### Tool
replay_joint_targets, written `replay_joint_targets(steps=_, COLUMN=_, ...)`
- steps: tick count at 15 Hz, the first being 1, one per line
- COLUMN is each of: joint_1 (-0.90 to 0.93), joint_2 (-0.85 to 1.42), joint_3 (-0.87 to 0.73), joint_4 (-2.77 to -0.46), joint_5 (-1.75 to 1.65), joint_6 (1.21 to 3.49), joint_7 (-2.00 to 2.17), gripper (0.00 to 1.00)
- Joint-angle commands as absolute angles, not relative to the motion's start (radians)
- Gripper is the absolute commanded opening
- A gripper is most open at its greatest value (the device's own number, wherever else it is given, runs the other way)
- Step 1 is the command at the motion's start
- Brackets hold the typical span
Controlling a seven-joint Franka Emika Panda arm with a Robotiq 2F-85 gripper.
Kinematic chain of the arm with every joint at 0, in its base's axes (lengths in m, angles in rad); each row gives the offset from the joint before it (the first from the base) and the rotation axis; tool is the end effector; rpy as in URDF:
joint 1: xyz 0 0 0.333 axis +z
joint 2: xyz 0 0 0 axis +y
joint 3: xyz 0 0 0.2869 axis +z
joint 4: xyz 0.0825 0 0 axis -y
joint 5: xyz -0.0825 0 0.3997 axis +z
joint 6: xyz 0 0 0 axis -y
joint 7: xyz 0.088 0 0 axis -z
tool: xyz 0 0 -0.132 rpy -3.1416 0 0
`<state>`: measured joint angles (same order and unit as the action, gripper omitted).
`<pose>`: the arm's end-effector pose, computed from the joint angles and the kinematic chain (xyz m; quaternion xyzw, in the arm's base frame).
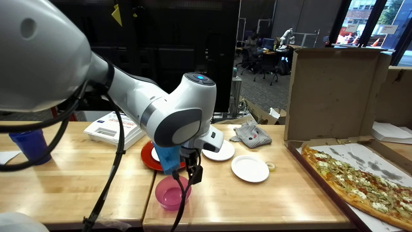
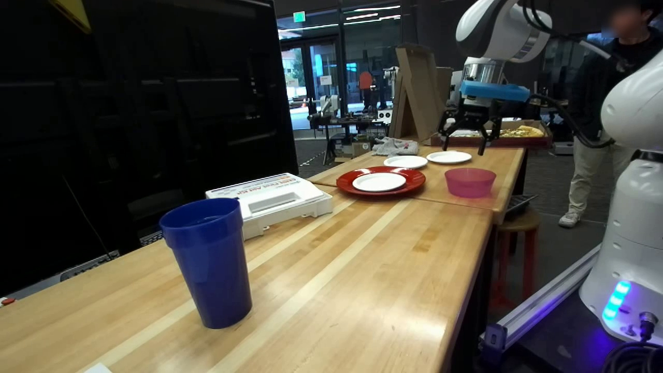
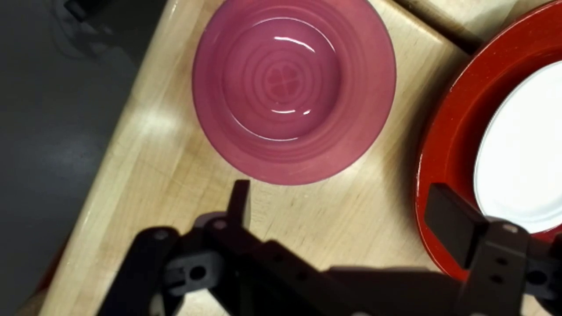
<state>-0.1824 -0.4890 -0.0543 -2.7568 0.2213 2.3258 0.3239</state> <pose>0.3851 -0.0815 0.3057 -0.9343 0.3424 -0.0231 0.0964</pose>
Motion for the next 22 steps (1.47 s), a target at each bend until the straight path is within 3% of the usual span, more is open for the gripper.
replay_joint_targets(steps=1, joint_1=-0.179, joint_2=-0.490, joint_3=-0.058, joint_4=-2.756, joint_5=0.219, joint_6=2.324, joint_7=0.326, gripper=1.00)
replay_joint_targets(steps=12, joint_1=-0.213, joint_2=-0.503, joint_3=0.000, joint_4=-2.773, joint_5=0.083, joint_6=2.414, joint_7=0.390, gripper=1.00)
replay_joint_targets(steps=22, joint_1=-0.208, joint_2=-0.542, joint_3=-0.065, joint_4=-2.777, joint_5=-0.020, joint_6=2.302, joint_7=0.129, gripper=1.00)
